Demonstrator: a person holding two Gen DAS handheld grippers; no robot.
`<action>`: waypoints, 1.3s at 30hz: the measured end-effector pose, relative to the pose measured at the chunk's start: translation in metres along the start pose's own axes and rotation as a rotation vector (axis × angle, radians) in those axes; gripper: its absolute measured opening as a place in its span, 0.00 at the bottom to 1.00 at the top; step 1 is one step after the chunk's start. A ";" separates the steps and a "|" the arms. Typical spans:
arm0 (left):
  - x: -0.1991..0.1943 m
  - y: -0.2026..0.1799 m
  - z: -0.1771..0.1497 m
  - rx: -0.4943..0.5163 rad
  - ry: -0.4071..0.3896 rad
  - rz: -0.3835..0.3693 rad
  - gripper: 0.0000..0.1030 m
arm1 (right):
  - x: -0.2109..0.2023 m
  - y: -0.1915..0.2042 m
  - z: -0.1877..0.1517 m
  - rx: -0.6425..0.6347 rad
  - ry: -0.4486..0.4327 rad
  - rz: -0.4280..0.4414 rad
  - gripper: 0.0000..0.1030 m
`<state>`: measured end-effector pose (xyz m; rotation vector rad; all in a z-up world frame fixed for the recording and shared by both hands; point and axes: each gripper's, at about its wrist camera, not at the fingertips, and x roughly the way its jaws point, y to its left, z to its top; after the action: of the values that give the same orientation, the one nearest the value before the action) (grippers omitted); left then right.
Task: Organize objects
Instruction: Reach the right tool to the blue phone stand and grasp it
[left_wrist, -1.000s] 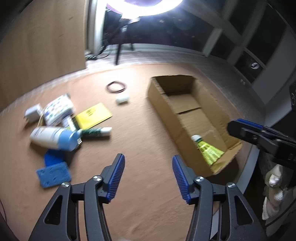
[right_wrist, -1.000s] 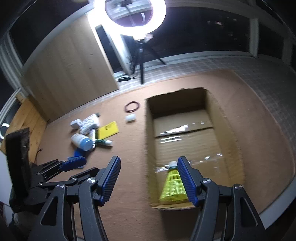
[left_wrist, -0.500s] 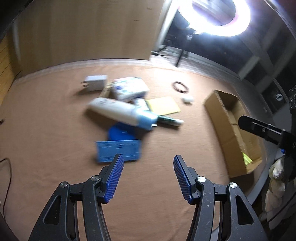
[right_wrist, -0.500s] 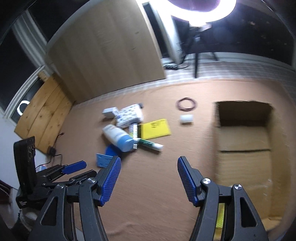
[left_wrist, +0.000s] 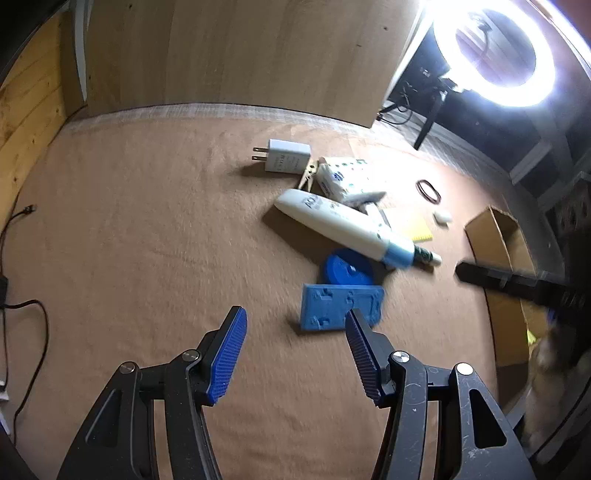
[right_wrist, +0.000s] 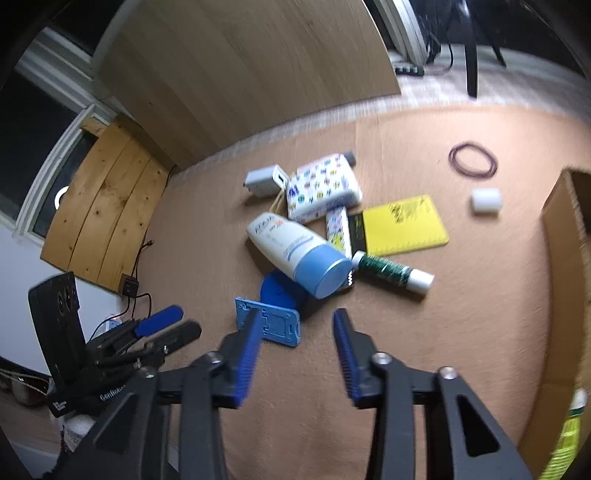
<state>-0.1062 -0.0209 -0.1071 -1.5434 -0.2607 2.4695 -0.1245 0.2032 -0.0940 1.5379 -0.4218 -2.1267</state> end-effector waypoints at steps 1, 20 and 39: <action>0.004 0.003 0.004 -0.010 0.000 -0.004 0.57 | 0.004 0.000 -0.001 0.008 0.005 0.004 0.25; 0.077 -0.016 0.025 0.080 0.105 -0.021 0.21 | 0.067 -0.005 -0.007 0.168 0.067 0.039 0.09; 0.062 -0.036 -0.030 0.112 0.095 -0.041 0.17 | 0.064 -0.004 -0.063 0.116 0.155 0.025 0.07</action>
<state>-0.1026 0.0318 -0.1643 -1.5867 -0.1351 2.3297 -0.0819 0.1736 -0.1681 1.7391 -0.5151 -1.9778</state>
